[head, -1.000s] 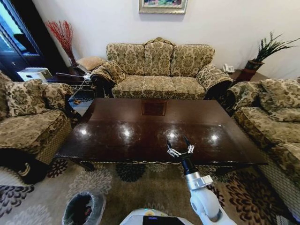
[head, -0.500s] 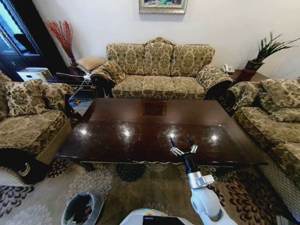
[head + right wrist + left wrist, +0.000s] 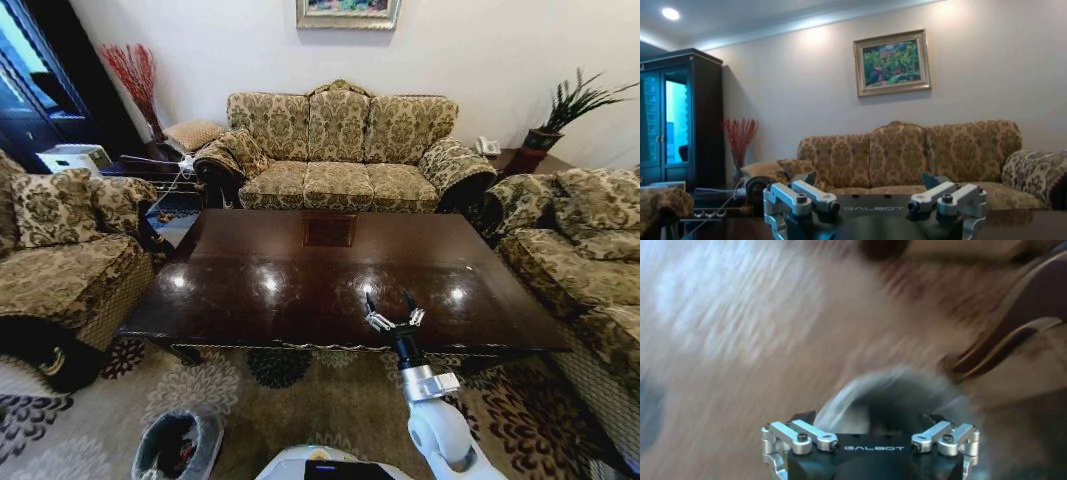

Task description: Move to the front of the table and place the trash on the table into the trash bin.

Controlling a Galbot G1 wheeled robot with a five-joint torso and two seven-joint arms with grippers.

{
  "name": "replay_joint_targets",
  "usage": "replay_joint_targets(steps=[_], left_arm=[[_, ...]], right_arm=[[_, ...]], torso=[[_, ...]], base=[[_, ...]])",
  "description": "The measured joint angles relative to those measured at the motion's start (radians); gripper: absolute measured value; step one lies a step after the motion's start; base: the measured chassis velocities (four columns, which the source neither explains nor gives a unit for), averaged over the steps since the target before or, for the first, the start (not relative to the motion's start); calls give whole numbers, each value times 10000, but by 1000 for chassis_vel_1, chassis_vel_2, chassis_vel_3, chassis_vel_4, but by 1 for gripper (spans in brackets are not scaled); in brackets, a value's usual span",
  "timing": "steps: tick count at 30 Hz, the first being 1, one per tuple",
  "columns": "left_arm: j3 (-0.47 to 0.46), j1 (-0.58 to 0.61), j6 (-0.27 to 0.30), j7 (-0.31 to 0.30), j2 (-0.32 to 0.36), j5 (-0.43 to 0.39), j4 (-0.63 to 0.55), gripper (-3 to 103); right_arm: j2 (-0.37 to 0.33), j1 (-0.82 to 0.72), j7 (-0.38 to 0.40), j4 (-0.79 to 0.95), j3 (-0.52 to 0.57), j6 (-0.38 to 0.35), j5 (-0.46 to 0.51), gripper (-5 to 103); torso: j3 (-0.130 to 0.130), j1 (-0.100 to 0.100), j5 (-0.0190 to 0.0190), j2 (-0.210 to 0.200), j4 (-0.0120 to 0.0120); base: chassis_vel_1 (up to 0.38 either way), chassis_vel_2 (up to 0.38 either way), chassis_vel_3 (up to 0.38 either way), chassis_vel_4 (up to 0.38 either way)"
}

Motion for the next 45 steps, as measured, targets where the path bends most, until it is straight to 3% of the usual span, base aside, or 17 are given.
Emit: replay_joint_targets(steps=[2, 3, 5, 8, 9, 11, 13, 16, 17, 20, 26, 33, 37, 45], left_arm=[[35, 349, -723, 379, -21, 703, -1609, 100], [35, 349, -723, 379, -21, 703, -1609, 100], [78, 635, -1054, 643, 18, 1305, -2832, 100], [157, 1428, -2206, 1852, 372, 3223, -5589, 100], [157, 1428, -2206, 1852, 372, 3223, -5589, 100], [148, 1765, -2487, 2198, 649, 3678, -6793, 100], [137, 1877, -2465, 2213, 782, 3789, -7330, 100], [151, 2161, -1789, 2169, 1356, 3767, -9396, 100], [151, 2161, -1789, 2169, 1356, 3767, -9396, 100], [472, 2288, -627, 2230, 1902, 3307, -10854, 100], [1495, 2283, 132, 2363, 2058, 3092, -11236, 100], [2780, 2304, -145, 2374, 1641, 3819, -10959, 100], [2886, 2187, -279, 2342, 1579, 4020, -10768, 100], [2685, 2159, -392, 2375, 1673, 3985, -10689, 100]], right_arm=[[13, -123, -24, 104, 79, -78, 5, 100], [13, -123, -24, 104, 79, -78, 5, 100], [42, -163, 234, 171, 100, -102, -52, 100], [42, -563, 534, 769, 483, -717, -287, 100], [42, -563, 534, 769, 483, -717, -287, 100], [22, -875, 633, 1288, 679, -1177, -376, 100], [22, -1032, 659, 1578, 763, -1423, -401, 100], [50, -1706, 638, 2645, 923, -2262, -371, 100], [50, -1706, 638, 2645, 923, -2262, -371, 100], [130, -2111, 267, 3335, 1115, -2827, -302, 100], [328, -2362, -339, 3463, 1294, -2602, -326, 100], [971, -2357, -375, 3086, 2479, -2130, -284, 100], [1110, -2528, -499, 3121, 3177, -2114, 156, 100], [1312, -2613, -485, 3268, 3184, -2144, 84, 100]], torso=[[0, 0, 13, 0, -3], [0, 0, 13, 0, -3], [0, 0, 7, 0, -2], [1, 1, 5, 0, -3], [1, 1, 5, 0, -3], [0, 0, 9, 0, -2], [0, 0, 4, 0, -1], [0, 0, 6, 0, -2], [0, 0, 6, 0, -2], [0, 0, 6, 0, -2], [0, 0, 4, 0, -2], [0, 0, 7, 0, -1], [0, 0, 5, 0, -2], [0, 0, 5, 0, -2]], base=[[0, 0, 0, 0], [0, 0, 0, 0], [0, 0, 0, 0], [0, 0, 0, 0], [0, 0, 0, 0], [0, 0, 0, 0], [0, 0, 0, 0], [0, 0, 0, 0], [0, 0, 0, 0], [0, 0, 0, 0], [0, 0, 0, 0], [0, 0, 0, 0], [0, 0, 0, 0], [0, 0, 0, 0]])
